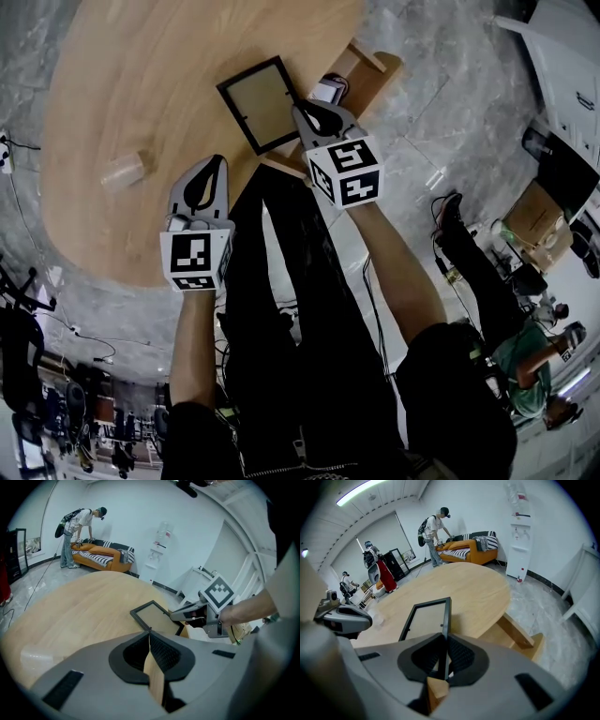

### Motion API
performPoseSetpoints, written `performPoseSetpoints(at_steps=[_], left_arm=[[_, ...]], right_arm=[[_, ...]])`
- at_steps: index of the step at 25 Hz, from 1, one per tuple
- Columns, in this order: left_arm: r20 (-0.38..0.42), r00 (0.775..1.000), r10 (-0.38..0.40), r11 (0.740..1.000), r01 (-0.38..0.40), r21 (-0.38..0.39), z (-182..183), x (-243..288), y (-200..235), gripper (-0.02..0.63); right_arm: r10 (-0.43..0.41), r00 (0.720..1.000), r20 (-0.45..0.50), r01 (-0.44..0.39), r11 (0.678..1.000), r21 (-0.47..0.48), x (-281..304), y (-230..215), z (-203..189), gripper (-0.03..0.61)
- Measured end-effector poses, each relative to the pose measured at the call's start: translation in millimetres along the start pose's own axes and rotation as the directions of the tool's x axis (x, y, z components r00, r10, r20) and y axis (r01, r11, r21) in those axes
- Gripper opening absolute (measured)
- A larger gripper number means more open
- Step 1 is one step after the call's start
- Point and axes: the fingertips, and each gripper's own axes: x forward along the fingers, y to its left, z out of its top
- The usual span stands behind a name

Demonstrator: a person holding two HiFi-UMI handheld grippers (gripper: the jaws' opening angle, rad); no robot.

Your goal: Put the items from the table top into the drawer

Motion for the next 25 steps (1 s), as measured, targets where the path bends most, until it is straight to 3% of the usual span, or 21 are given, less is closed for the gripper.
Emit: performPoseSetpoints(at_steps=[10, 25], left_arm=[[-0.031, 0.997, -0.07, 0.992, 0.073, 0.098, 14.6, 19.5, -32.2, 0.015], [-0.087, 0.987, -0.134, 0.974, 0.147, 0.17, 17.6, 45.4, -65.4, 0.015]], right_arm=[[-0.081, 0.997, 0.003, 0.081, 0.995, 0.05, -41.3, -49.8, -27.9, 0.051], [-0.183, 0.98, -0.074, 0.191, 0.974, 0.123, -85.7, -116.6, -98.0, 0.051]])
